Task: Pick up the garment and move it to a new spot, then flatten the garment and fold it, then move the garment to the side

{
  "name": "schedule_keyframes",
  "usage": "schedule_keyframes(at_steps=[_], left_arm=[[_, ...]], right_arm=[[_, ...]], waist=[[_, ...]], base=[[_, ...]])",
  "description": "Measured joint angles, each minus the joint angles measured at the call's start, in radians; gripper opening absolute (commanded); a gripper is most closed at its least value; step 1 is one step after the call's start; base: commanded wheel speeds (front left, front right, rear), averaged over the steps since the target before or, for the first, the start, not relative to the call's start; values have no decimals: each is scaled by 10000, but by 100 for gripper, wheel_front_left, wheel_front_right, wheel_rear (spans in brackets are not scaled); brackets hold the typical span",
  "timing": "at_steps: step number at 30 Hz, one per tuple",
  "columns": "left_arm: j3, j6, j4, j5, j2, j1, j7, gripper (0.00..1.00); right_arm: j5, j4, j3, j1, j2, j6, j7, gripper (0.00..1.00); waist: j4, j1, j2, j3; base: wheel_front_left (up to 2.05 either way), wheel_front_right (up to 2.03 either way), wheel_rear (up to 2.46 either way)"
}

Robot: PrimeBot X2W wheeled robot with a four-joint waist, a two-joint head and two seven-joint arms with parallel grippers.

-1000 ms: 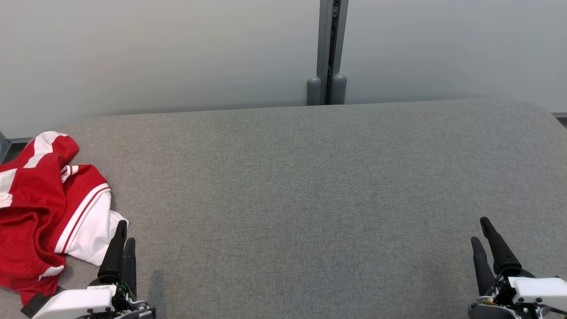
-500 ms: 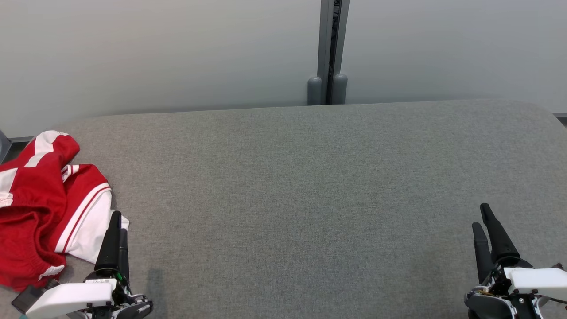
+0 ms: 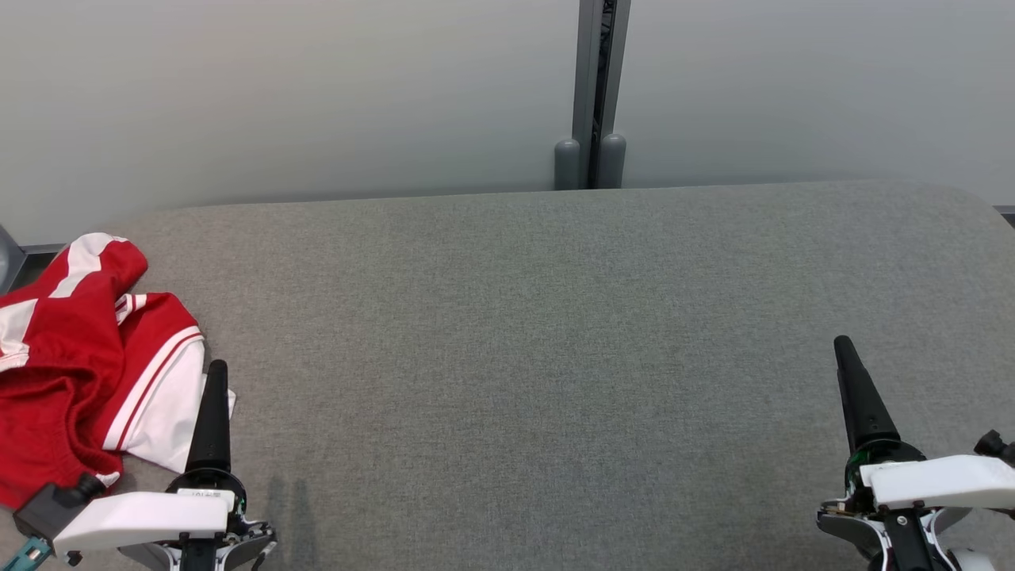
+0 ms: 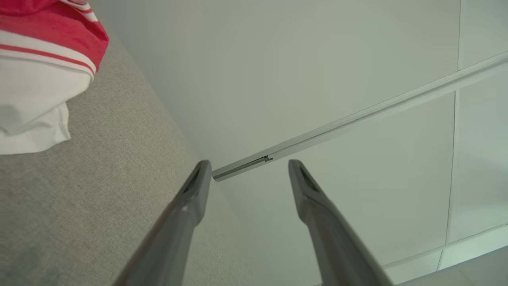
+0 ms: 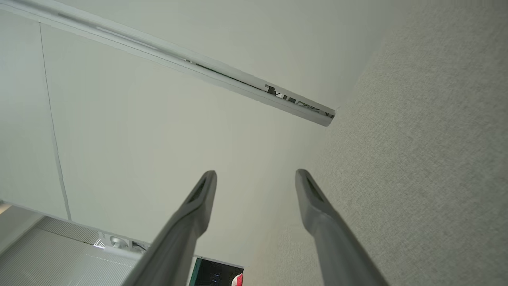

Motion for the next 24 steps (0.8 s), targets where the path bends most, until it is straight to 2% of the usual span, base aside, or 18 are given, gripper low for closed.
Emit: schedule_keyframes(at_steps=[2, 15, 24], left_arm=[[-4, 0, -61, 637, 0, 0, -117, 100], [-44, 0, -276, 3942, -6, 0, -556, 100], [-2, 0, -278, 5774, -25, 0, -836, 100]], right_arm=[[-742, -121, 132, -33, -6, 0, -105, 100], [-3561, -401, 527, -153, -40, 0, -546, 100], [-5728, -389, 640, -165, -56, 0, -825, 100]], waist=[[11, 0, 0, -7], [36, 0, 0, 19], [21, 0, 0, 16]], base=[[0, 0, 0], [0, 0, 0], [0, 0, 0]])
